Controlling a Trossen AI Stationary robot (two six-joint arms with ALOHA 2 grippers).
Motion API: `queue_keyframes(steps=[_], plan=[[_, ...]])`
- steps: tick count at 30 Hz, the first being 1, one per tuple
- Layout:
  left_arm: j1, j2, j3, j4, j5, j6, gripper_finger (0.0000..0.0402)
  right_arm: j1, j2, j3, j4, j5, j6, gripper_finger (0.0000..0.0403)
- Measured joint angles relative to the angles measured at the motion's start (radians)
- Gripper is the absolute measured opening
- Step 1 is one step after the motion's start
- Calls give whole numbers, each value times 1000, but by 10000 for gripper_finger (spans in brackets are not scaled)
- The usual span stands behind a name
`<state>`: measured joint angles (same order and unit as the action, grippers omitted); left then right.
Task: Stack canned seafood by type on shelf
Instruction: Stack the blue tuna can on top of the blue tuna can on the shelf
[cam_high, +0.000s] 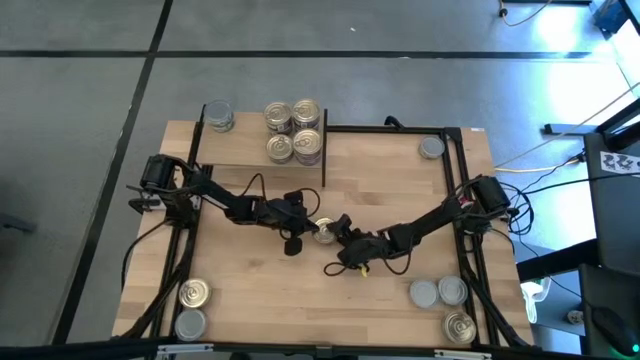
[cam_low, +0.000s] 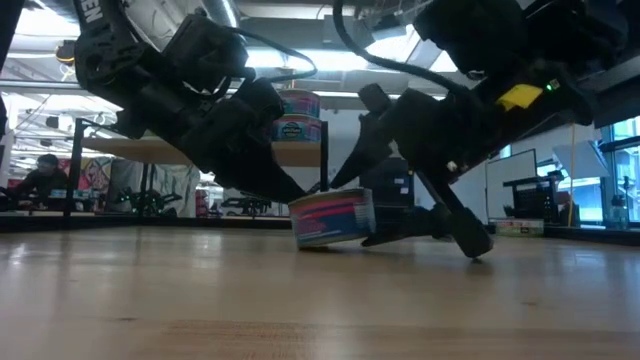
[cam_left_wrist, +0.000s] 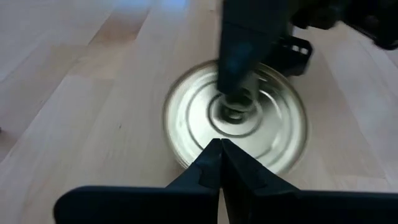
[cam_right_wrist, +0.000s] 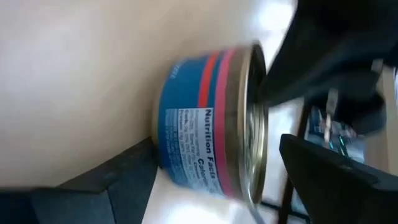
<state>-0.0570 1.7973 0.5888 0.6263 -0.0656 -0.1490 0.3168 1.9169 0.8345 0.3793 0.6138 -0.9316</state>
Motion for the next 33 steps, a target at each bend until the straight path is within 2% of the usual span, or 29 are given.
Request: queue_keyframes(steps=[6, 10, 13, 16, 21, 24, 29, 33], plan=[[0, 0, 0, 2, -3, 0, 5, -2, 2, 0, 7, -20, 9, 322], [1, 1, 2, 8, -5, -15, 5, -3, 3, 1, 30, -112, 111, 266], [1, 2, 1, 22, -11, -55, 6, -1, 4, 0, 32, -106, 187, 207], [7, 2, 4, 36, -9, -63, 17, 0, 5, -1, 33, -98, 220, 203], [21, -4, 12, 29, -9, -59, 79, -1, 5, -1, 57, -98, 315, 203], [25, -26, 12, 15, -9, -15, 126, -2, 5, -2, 89, -106, 433, 203], [15, -139, 13, -109, 12, 60, 192, 8, -18, -1, 96, -133, 633, 203], [-4, -228, 13, -205, 21, 70, 228, 21, -33, -4, 98, -125, 696, 203]])
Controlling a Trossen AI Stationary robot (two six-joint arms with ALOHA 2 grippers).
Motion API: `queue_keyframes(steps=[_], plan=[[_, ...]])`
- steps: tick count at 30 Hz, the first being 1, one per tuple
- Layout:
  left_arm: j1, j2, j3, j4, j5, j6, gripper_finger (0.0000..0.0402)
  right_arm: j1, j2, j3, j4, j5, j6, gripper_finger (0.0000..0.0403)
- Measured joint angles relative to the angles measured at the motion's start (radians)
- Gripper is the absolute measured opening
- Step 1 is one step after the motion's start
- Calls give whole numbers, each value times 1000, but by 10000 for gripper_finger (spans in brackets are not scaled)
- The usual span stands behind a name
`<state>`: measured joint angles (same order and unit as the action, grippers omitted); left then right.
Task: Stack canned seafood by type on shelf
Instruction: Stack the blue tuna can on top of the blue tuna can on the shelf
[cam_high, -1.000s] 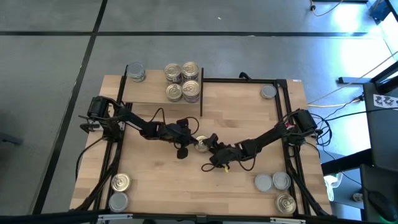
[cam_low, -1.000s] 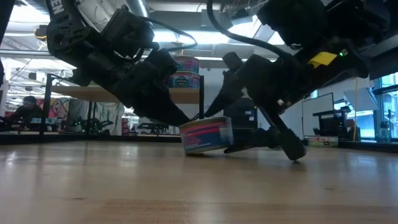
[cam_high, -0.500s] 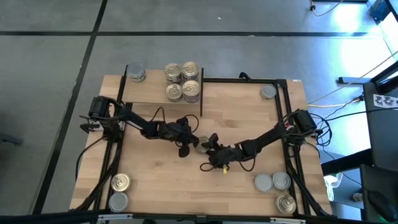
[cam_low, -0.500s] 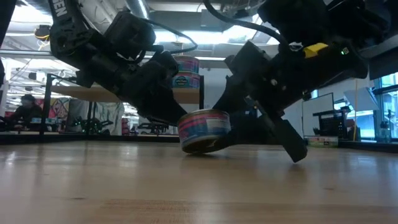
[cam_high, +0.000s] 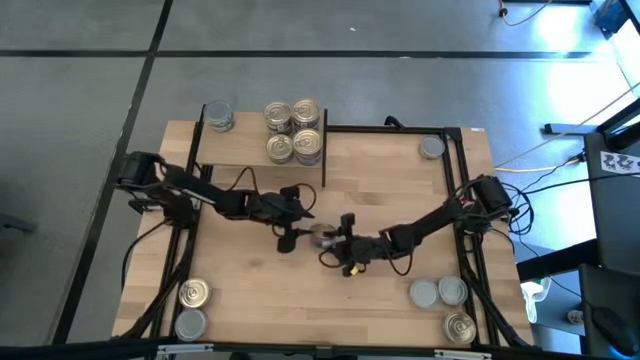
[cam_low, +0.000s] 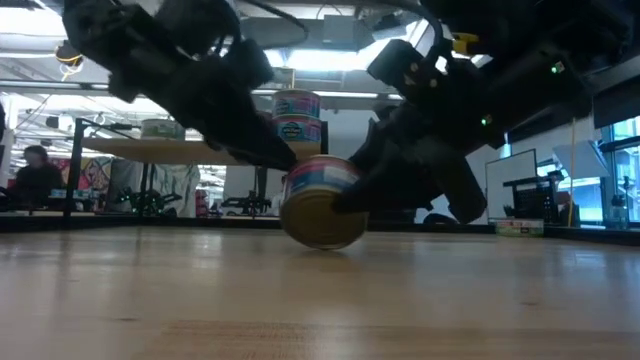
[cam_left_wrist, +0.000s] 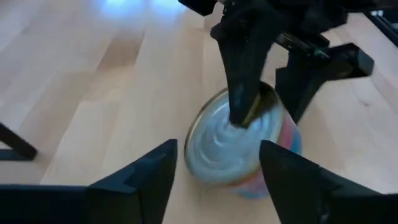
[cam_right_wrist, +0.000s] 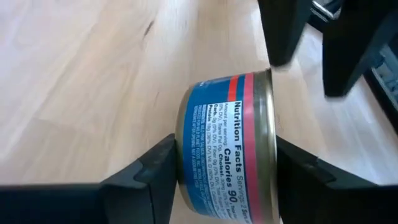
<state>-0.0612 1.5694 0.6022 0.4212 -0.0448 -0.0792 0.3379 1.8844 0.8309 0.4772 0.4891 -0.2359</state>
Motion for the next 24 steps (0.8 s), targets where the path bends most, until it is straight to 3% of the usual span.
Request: queue_keyframes(steps=[10, 20, 24], plan=[[-116, -128, 0, -90, -15, 30, 258, 0, -2, -1, 14, 6, 27, 203], [-257, -152, 1, -186, -233, 59, 252, -1, -5, 0, 54, -21, 50, 203], [-262, -152, -2, -186, -252, 64, 251, -1, -6, 0, 65, -31, 56, 203]])
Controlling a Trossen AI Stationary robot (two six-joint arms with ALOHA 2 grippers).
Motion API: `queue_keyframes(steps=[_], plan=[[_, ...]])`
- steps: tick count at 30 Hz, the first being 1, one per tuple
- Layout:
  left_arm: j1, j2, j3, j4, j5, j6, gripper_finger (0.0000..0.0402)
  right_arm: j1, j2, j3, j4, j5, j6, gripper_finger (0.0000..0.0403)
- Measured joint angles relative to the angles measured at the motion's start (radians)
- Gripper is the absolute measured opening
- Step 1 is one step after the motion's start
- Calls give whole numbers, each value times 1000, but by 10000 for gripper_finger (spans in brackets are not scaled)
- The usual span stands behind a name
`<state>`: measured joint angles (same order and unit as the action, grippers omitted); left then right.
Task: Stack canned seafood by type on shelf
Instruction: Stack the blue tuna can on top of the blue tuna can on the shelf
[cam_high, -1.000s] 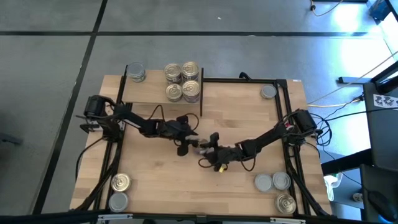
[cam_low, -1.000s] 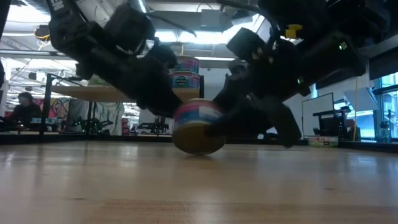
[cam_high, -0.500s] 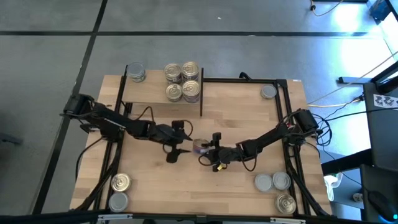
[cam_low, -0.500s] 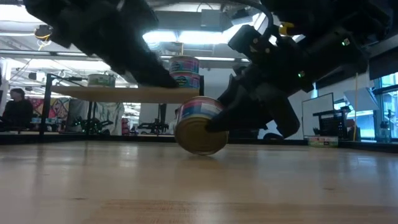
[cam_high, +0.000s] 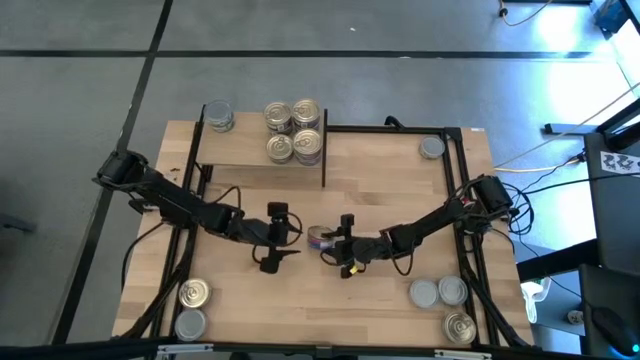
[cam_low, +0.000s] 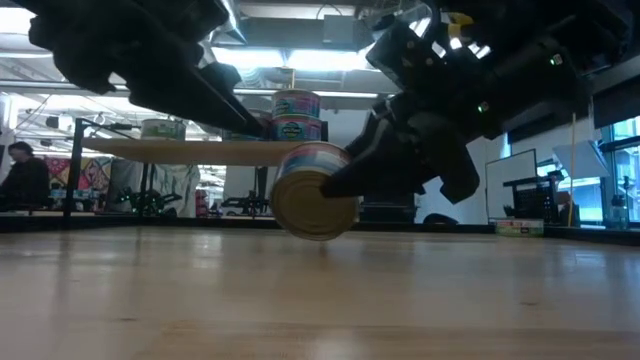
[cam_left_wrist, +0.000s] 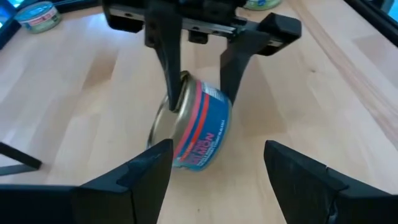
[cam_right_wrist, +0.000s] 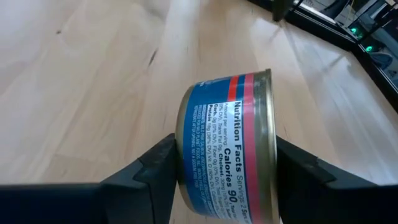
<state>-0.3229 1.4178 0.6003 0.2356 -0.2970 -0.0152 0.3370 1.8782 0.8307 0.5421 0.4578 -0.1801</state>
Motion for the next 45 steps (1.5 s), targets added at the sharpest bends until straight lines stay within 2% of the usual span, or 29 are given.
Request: queue_keyframes(steps=[11, 17, 24, 34, 45], plan=[[3, 6, -1, 11, 5, 10, 251, 0, 0, 1, 125, -121, 23, 203], [18, 11, -1, 11, 22, -22, 251, -8, -2, 2, 166, -135, 26, 203], [13, 46, -3, 41, 24, 53, 251, -48, -1, 22, 153, -206, 122, 203], [9, 23, 1, 28, 11, 71, 251, -51, -2, 33, 155, -124, 151, 203], [13, 23, 1, 44, 25, 43, 251, -51, -2, 30, 167, -133, 152, 203]])
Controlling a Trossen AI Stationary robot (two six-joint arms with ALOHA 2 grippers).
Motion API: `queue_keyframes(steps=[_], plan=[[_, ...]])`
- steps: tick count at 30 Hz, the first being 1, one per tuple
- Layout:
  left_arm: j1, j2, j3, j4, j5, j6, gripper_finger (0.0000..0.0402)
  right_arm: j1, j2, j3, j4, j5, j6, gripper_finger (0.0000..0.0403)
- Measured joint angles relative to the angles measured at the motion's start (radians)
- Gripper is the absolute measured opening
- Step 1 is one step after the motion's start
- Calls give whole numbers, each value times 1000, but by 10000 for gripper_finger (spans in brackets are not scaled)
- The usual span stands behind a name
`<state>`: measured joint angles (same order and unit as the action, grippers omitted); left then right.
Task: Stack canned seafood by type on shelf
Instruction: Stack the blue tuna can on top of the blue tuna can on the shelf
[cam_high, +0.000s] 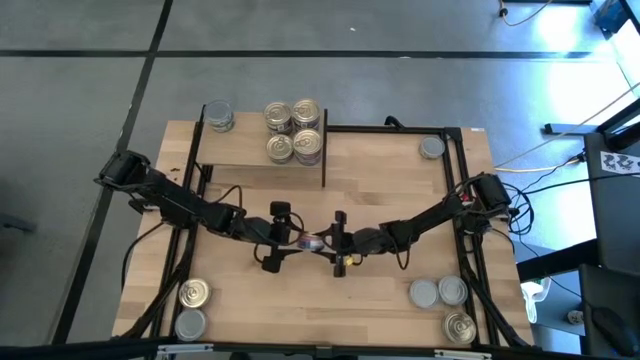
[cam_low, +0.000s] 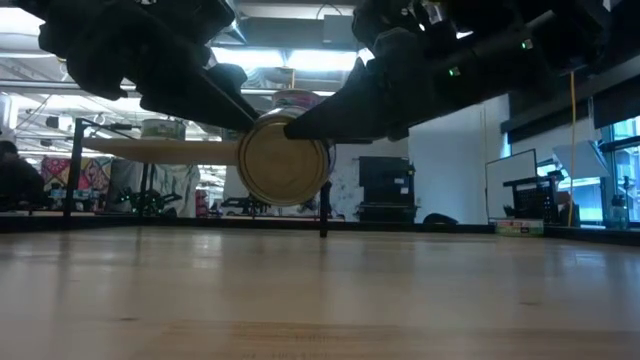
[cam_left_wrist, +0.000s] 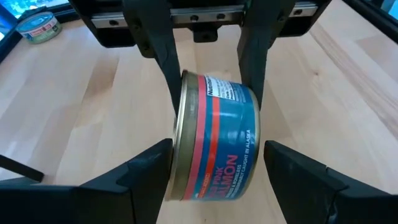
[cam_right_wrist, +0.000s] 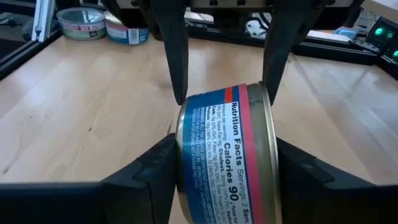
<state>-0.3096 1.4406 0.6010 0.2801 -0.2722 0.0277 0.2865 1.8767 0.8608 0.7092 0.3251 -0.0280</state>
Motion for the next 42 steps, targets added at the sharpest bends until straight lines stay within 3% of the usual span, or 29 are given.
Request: queue_keyframes(steps=[12, 22, 24, 29, 31, 37, 42], plan=[[-1, 0, -1, 13, -21, 37, 248, 0, 0, 10, 64, -22, 24, 203], [-18, 0, -2, 71, -18, 132, 188, 1, 5, 10, 78, -34, 17, 205], [-18, 0, -2, 72, -18, 133, 188, 1, 5, 10, 76, -31, 26, 239], [-22, -4, -2, 55, -62, 125, 189, 1, -7, 11, 19, -23, 24, 370], [-30, -21, -2, 19, -88, 116, 193, 2, -36, 10, -22, -23, 23, 386], [-68, -121, 16, -156, -194, 112, 190, 2, -71, 10, -119, -26, 16, 340], [-88, -251, 66, -340, -376, 110, 194, 2, -73, 11, -153, -54, -3, 317]])
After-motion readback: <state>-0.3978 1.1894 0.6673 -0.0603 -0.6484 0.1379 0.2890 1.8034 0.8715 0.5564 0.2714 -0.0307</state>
